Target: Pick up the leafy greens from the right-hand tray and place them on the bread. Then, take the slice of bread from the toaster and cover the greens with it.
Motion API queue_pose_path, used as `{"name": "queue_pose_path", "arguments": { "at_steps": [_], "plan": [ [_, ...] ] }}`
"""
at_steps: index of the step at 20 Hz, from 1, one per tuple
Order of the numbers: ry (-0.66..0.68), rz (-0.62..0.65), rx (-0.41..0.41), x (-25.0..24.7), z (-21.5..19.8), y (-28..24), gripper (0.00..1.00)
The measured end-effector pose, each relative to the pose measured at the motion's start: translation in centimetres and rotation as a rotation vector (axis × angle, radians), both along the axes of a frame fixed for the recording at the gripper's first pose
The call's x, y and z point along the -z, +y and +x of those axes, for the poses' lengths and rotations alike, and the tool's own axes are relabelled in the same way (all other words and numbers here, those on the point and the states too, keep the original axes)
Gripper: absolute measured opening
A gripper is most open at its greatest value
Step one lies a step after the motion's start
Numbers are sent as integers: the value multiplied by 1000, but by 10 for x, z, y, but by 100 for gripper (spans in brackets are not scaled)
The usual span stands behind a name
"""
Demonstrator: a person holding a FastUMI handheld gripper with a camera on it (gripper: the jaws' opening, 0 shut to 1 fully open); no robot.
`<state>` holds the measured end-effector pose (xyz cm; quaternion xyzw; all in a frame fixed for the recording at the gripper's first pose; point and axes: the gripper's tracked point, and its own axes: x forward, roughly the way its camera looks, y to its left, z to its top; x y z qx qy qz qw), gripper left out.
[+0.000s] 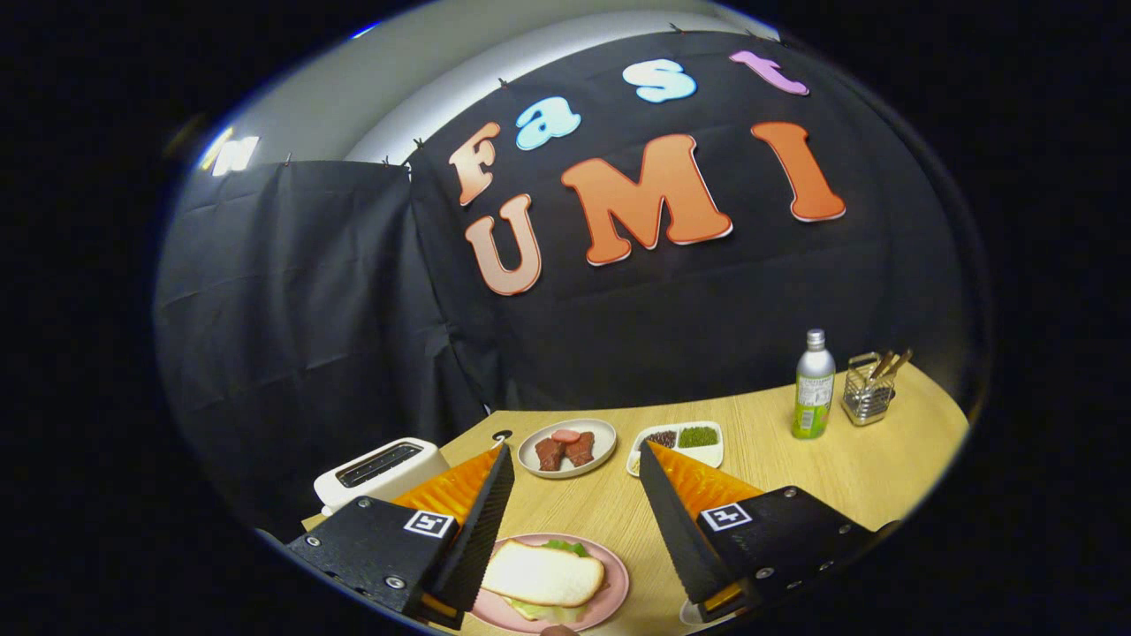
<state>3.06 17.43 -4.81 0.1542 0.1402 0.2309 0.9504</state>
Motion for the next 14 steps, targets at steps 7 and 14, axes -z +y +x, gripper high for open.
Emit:
{"name": "queue_pose_path", "arguments": {
  "at_steps": [7,14],
  "plan": [
    [-119,-61,100,-36,0,-17,92],
    [-168,-79,163,-54,-7,-31,93]
  ]
}}
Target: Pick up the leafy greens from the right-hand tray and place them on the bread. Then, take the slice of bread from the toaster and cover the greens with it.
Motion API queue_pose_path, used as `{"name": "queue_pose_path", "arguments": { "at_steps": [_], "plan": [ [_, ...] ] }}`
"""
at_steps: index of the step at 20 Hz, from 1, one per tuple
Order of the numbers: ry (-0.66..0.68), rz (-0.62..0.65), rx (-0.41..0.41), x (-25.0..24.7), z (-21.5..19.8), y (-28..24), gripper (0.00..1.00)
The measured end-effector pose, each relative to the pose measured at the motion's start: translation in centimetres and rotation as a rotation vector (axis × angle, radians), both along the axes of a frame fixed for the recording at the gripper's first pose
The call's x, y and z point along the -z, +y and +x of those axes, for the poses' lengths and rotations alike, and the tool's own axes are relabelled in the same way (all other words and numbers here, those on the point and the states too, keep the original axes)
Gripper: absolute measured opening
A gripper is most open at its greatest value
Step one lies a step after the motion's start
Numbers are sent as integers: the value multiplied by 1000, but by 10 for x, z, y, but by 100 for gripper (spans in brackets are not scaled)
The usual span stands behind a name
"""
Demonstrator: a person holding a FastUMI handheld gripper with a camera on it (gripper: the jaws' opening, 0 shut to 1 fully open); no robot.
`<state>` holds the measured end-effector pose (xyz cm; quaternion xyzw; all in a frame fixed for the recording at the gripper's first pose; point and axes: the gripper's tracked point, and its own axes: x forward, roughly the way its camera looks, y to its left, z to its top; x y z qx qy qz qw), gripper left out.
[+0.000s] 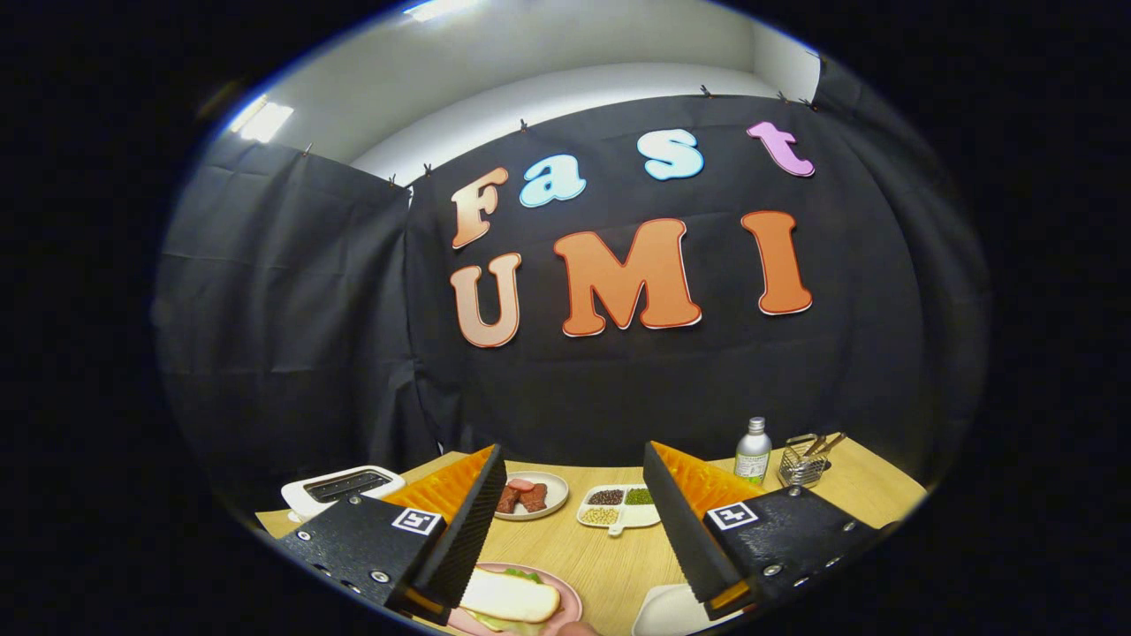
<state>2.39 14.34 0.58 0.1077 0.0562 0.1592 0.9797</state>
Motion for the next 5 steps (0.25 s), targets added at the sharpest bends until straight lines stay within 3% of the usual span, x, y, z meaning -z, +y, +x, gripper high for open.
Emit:
{"name": "queue_pose_path", "arguments": {
  "at_steps": [5],
  "plan": [
    [-41,-11,21,-18,-4,-6,94]
  ]
}}
